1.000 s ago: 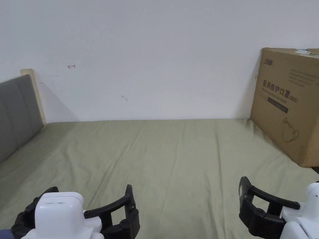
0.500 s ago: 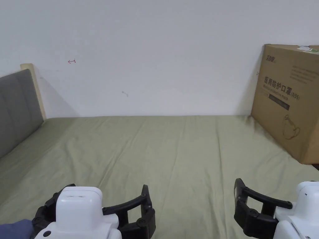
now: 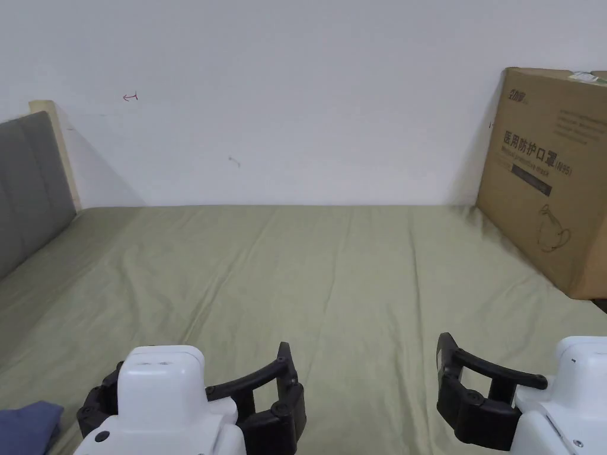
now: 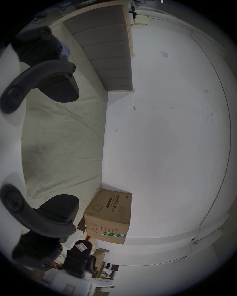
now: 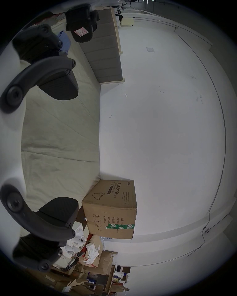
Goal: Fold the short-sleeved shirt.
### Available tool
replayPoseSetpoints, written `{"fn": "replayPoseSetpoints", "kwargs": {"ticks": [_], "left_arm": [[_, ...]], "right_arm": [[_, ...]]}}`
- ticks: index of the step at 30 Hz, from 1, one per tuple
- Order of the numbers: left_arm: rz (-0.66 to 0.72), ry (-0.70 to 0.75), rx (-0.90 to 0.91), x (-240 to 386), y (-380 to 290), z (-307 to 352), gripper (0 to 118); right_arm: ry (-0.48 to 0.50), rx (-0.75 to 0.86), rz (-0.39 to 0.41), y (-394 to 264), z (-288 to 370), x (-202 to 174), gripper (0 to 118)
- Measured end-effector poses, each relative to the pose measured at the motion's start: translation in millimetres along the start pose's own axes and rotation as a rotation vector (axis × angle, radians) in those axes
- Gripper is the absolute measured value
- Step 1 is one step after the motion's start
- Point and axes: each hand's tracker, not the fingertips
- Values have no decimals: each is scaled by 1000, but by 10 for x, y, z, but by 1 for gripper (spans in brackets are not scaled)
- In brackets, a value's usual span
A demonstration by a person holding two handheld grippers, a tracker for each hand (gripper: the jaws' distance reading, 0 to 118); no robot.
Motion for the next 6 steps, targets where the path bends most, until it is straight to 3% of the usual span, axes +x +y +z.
{"fn": "replayPoseSetpoints", "kwargs": {"ticks": [6], "left_arm": [[-7,21,-8,5,63,-46,116]], "right_arm": [[7,-9,-14,-39,-20,2,118]]}}
